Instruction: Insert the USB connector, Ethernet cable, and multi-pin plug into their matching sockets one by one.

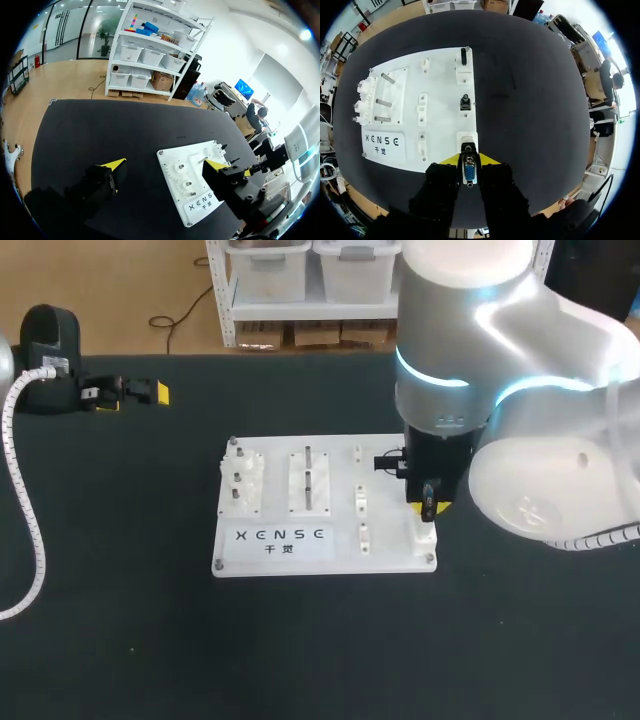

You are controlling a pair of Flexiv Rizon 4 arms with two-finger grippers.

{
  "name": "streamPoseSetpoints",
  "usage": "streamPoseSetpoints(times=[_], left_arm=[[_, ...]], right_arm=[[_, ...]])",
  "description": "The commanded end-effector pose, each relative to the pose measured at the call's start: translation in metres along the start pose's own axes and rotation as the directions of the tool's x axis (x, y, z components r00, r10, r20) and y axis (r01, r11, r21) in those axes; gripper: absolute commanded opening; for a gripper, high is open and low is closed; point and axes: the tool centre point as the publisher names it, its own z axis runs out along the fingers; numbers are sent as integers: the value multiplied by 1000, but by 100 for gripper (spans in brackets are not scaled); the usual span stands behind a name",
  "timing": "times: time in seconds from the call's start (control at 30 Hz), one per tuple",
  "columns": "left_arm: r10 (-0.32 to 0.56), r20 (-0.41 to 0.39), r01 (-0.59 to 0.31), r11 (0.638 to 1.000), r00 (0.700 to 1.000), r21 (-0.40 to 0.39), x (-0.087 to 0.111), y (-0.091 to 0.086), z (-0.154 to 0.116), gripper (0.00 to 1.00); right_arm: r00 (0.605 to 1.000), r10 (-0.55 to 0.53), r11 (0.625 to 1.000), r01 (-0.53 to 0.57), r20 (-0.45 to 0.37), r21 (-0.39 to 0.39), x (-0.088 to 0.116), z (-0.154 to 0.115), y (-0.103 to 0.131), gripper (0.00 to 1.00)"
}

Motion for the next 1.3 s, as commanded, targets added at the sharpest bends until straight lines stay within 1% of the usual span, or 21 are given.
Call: streamPoseSetpoints(times=[0.03,0.17,0.3,0.4,0.47,0.5,0.53,0.57,0.83,0.87,0.9,0.93,0.97,1.0,1.3], left_arm=[[0,0,0,1000,1000,0,0,0,0,100],[0,0,0,1000,1000,0,0,0,0,100],[0,0,0,1000,1000,0,0,0,0,100],[0,0,0,1000,1000,0,0,0,0,100],[0,0,0,1000,1000,0,0,0,0,100],[0,0,0,1000,1000,0,0,0,0,100],[0,0,0,1000,1000,0,0,0,0,100],[0,0,0,1000,1000,0,0,0,0,100],[0,0,0,1000,1000,0,0,0,0,100],[0,0,0,1000,1000,0,0,0,0,100],[0,0,0,1000,1000,0,0,0,0,100],[0,0,0,1000,1000,0,0,0,0,100],[0,0,0,1000,1000,0,0,0,0,100],[0,0,0,1000,1000,0,0,0,0,100],[0,0,0,1000,1000,0,0,0,0,100]], right_arm=[[1000,0,1000,0,29,3,5,14,-3,0],[999,1,1000,-1,38,-3,4,13,-3,0],[1000,4,1000,-4,25,-3,4,15,-3,0],[1000,11,1000,-11,-7,-1,4,19,-4,0],[999,17,1000,-17,-44,-3,4,23,-5,0],[999,17,1000,-17,-47,-5,4,24,-5,0],[998,20,1000,-22,-66,-19,3,26,-5,0],[997,16,1000,-17,-79,-8,3,27,-6,0],[997,10,1000,-10,-78,3,1,25,-4,0],[997,11,1000,-10,-78,7,1,24,-3,7],[997,9,1000,-9,-73,10,0,22,-3,28],[998,7,1000,-6,-68,15,0,21,-2,38],[998,5,1000,-4,-63,22,-1,19,-2,91],[998,3,1000,-2,-55,24,-1,16,-2,100],[1000,2,999,-1,-16,44,-8,-3,-5,100]])
